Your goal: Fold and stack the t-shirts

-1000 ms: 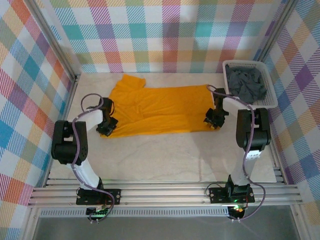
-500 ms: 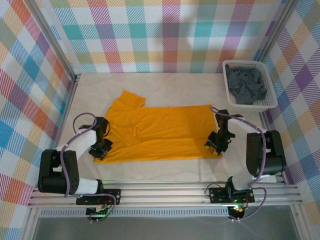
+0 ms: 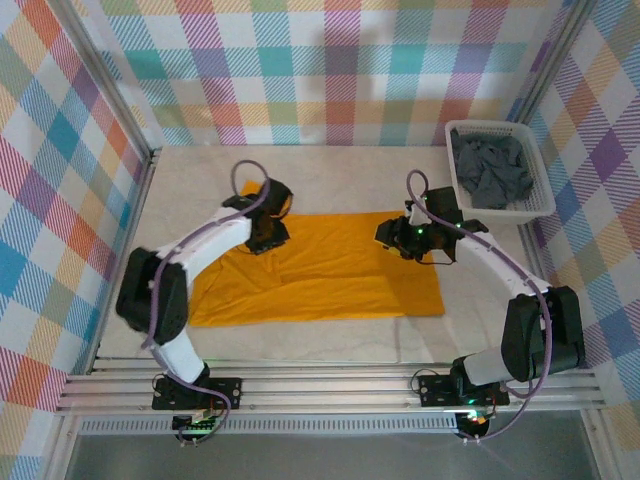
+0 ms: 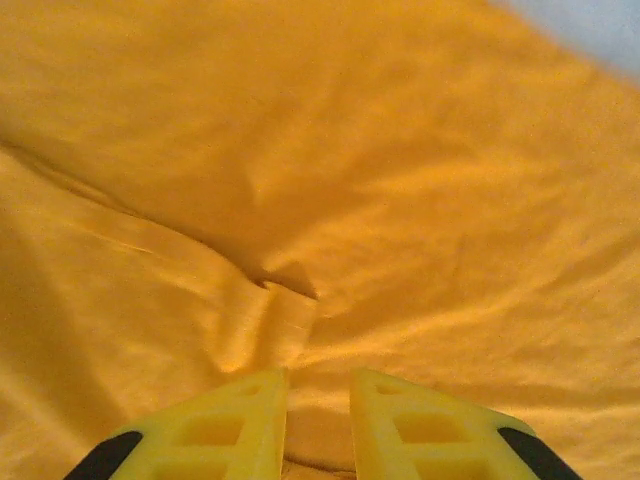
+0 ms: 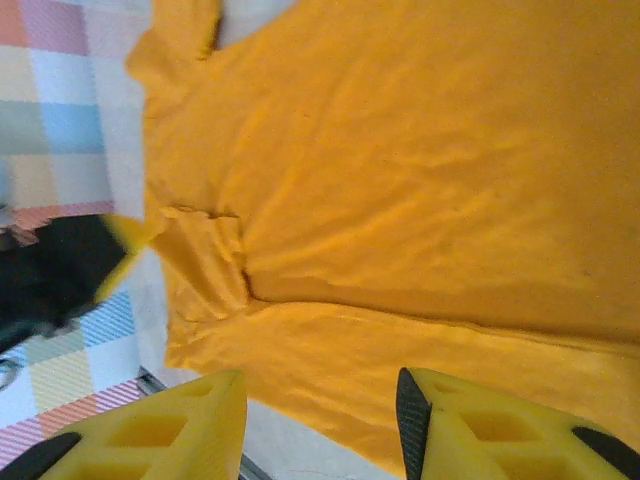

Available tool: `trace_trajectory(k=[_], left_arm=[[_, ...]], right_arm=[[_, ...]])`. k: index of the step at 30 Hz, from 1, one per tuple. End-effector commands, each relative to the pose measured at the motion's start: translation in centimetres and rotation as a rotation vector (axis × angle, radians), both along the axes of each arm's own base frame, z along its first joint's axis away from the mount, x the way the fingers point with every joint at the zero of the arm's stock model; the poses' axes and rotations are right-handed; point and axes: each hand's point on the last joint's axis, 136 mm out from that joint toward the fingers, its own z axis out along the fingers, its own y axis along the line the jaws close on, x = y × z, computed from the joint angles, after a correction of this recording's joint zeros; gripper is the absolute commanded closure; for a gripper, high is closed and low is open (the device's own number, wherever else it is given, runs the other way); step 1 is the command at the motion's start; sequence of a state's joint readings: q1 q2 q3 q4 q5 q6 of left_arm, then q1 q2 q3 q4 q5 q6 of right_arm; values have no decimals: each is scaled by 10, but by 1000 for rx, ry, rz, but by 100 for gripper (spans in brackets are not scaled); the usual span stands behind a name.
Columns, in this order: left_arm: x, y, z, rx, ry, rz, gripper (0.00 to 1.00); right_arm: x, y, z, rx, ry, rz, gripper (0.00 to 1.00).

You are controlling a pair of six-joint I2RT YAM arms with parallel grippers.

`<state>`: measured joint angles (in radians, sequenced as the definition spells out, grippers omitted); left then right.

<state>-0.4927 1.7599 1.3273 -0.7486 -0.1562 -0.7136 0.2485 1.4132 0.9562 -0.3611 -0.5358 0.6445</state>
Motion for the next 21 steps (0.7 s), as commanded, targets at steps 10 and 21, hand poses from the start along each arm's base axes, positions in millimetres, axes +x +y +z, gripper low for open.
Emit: trace_trajectory(k=[10,21], left_arm=[[7,-4,-50,112,116,-143,74],[4,2,-66,157,144,-164,73]], right_arm=[[-6,15,35,114,-71,59,54],[-2,16,36,123,-64,48,54]])
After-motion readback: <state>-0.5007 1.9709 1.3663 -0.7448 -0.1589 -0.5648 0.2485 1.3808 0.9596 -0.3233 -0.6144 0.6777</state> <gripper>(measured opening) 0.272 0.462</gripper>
